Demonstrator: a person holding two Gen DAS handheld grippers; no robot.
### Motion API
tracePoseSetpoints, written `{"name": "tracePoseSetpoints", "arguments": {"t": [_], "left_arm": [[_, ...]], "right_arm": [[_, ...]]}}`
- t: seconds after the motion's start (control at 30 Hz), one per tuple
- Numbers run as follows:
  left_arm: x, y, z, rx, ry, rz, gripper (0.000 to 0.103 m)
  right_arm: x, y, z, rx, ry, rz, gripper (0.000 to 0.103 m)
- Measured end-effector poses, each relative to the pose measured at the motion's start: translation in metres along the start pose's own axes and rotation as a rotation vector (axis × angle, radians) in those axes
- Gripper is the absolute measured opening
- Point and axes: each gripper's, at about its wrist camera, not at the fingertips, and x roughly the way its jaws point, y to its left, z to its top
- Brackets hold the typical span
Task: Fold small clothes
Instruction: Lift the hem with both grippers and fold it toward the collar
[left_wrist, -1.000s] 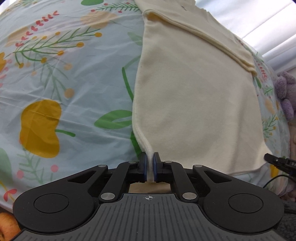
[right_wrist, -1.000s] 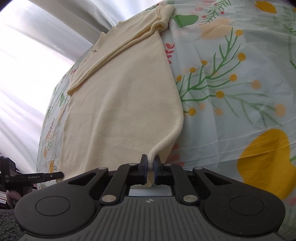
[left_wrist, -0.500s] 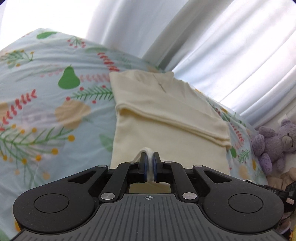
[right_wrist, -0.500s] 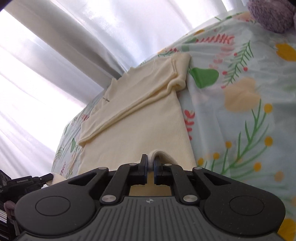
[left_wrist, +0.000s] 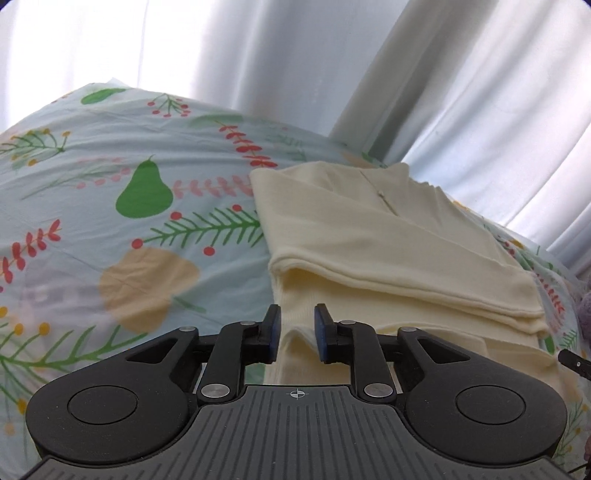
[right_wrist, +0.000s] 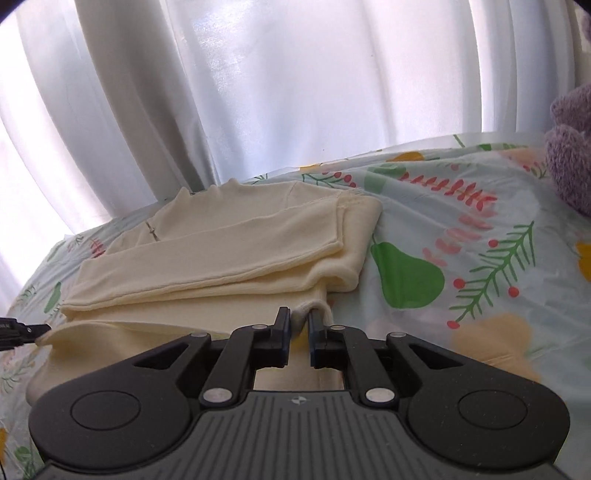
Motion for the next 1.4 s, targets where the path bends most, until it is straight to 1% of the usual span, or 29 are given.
{"name": "tracePoseSetpoints", "arguments": {"t": [0.03, 0.07, 0.13, 0.2, 0.27, 0.3, 0.33, 0.4, 0.43, 0.53, 0.6, 0.67, 0.7, 0.73, 0.77, 0.8, 0.83, 0.87, 0.9, 0.97, 1.03, 1.1, 1.2, 1.27, 1.33, 1.4], "left_arm": [[-0.004, 0.004, 0.0, 0.0, -0.022, -0.016, 0.027], [-0.007, 0.006, 0.0, 0.011, -0.03, -0.031, 0.027], [-0.005, 0.006, 0.0, 0.059, -0.009, -0.049, 0.03], [0.001, 0.001, -0.002, 0.112, 0.021, -0.044, 0.033], [0.01, -0.006, -0.006, 0.17, 0.046, -0.029, 0.033], [0.014, -0.008, -0.007, 0.18, 0.053, -0.024, 0.033], [0.018, -0.009, -0.007, 0.178, 0.061, -0.026, 0.032], [0.022, -0.011, -0.007, 0.159, 0.069, -0.058, 0.032], [0.022, -0.012, -0.007, 0.153, 0.07, -0.076, 0.032], [0.026, -0.016, -0.007, 0.166, 0.087, -0.117, 0.032], [0.03, -0.018, -0.007, 0.178, 0.1, -0.117, 0.032], [0.034, -0.02, -0.006, 0.186, 0.109, -0.105, 0.03], [0.035, -0.021, -0.006, 0.191, 0.112, -0.101, 0.028], [0.035, -0.021, -0.005, 0.197, 0.115, -0.099, 0.025], [0.037, -0.021, -0.006, 0.205, 0.117, -0.093, 0.023], [0.037, -0.022, -0.006, 0.21, 0.12, -0.085, 0.019], [0.038, -0.022, -0.006, 0.214, 0.122, -0.075, 0.014], [0.039, -0.022, -0.006, 0.219, 0.121, -0.06, 0.013], [0.039, -0.023, -0.007, 0.222, 0.116, -0.054, 0.012], [0.035, -0.025, -0.007, 0.235, 0.096, -0.053, 0.01], [0.022, -0.03, -0.007, 0.249, 0.058, -0.054, 0.009], [0.0, -0.034, 0.0, 0.244, 0.006, -0.096, 0.009], [-0.03, -0.037, 0.023, 0.223, -0.09, -0.15, 0.009], [-0.033, -0.041, 0.042, 0.227, -0.147, -0.132, 0.009], [-0.021, -0.044, 0.059, 0.236, -0.182, -0.094, 0.009], [0.001, -0.045, 0.072, 0.232, -0.18, -0.064, 0.009]], "right_arm": [[-0.002, 0.0, -0.001, -0.01, -0.015, -0.031, 0.029], [-0.003, -0.002, -0.001, -0.019, -0.028, -0.052, 0.03], [-0.007, -0.007, -0.002, -0.027, -0.034, -0.052, 0.03], [-0.006, -0.012, -0.003, -0.028, -0.011, -0.021, 0.033], [-0.001, -0.011, -0.006, -0.058, 0.028, -0.02, 0.034], [0.001, -0.011, -0.007, -0.072, 0.045, -0.017, 0.035], [0.005, -0.009, -0.009, -0.082, 0.069, -0.015, 0.036], [0.008, -0.01, -0.01, -0.082, 0.096, 0.007, 0.038], [0.01, -0.01, -0.011, -0.079, 0.1, 0.011, 0.04], [0.012, -0.009, -0.011, -0.088, 0.103, 0.025, 0.04], [0.014, -0.008, -0.011, -0.089, 0.105, 0.032, 0.04], [0.017, -0.007, -0.011, -0.091, 0.114, 0.048, 0.038], [0.018, -0.005, -0.011, -0.096, 0.114, 0.043, 0.037], [0.02, -0.003, -0.011, -0.107, 0.121, 0.036, 0.031], [0.021, -0.003, -0.011, -0.11, 0.125, 0.036, 0.028], [0.023, -0.002, -0.011, -0.111, 0.133, 0.041, 0.021], [0.023, -0.001, -0.011, -0.113, 0.135, 0.039, 0.017], [0.023, 0.001, -0.011, -0.127, 0.131, 0.026, 0.014], [0.023, 0.002, -0.012, -0.14, 0.126, 0.017, 0.007], [0.021, 0.005, -0.01, -0.16, 0.114, 0.005, 0.006], [0.015, 0.009, -0.009, -0.185, 0.087, -0.013, 0.006], [0.005, 0.014, -0.005, -0.205, 0.053, -0.013, 0.006], [-0.016, 0.024, 0.011, -0.228, -0.028, 0.01, 0.006], [-0.02, 0.03, 0.025, -0.247, -0.075, 0.01, 0.006], [-0.011, 0.034, 0.042, -0.272, -0.112, -0.018, 0.006], [0.006, 0.034, 0.056, -0.26, -0.12, -0.037, 0.006]]}}
